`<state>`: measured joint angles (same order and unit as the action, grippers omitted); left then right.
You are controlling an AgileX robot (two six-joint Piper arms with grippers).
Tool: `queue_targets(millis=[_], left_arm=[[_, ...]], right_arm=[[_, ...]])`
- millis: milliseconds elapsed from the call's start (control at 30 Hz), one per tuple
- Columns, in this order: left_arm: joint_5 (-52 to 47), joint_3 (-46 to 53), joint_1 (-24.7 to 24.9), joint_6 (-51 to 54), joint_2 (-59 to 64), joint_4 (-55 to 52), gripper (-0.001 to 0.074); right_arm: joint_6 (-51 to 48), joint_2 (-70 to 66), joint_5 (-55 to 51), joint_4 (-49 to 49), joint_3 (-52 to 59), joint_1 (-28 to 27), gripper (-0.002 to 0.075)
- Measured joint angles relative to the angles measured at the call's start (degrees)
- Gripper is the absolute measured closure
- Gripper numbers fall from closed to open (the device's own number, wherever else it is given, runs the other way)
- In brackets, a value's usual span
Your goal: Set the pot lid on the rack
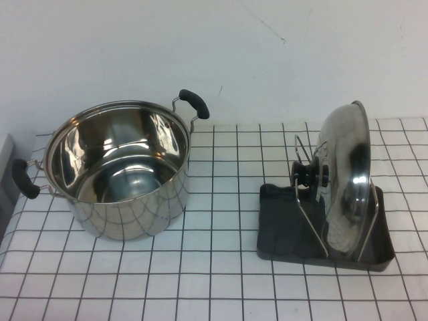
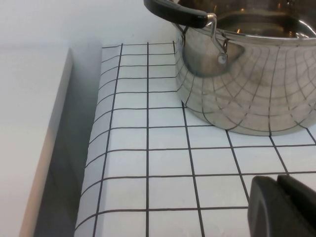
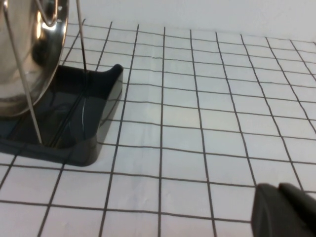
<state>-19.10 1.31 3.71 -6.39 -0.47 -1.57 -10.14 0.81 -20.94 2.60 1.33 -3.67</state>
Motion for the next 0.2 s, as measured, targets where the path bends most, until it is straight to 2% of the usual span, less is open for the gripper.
queue_targets(millis=[200], left_arm=[[0.00,0.00,0.00,0.00,0.00,0.00,0.0737]], right_arm=[[1.45,0.00,-0.09,0.00,0.00,0.00,0.0728]])
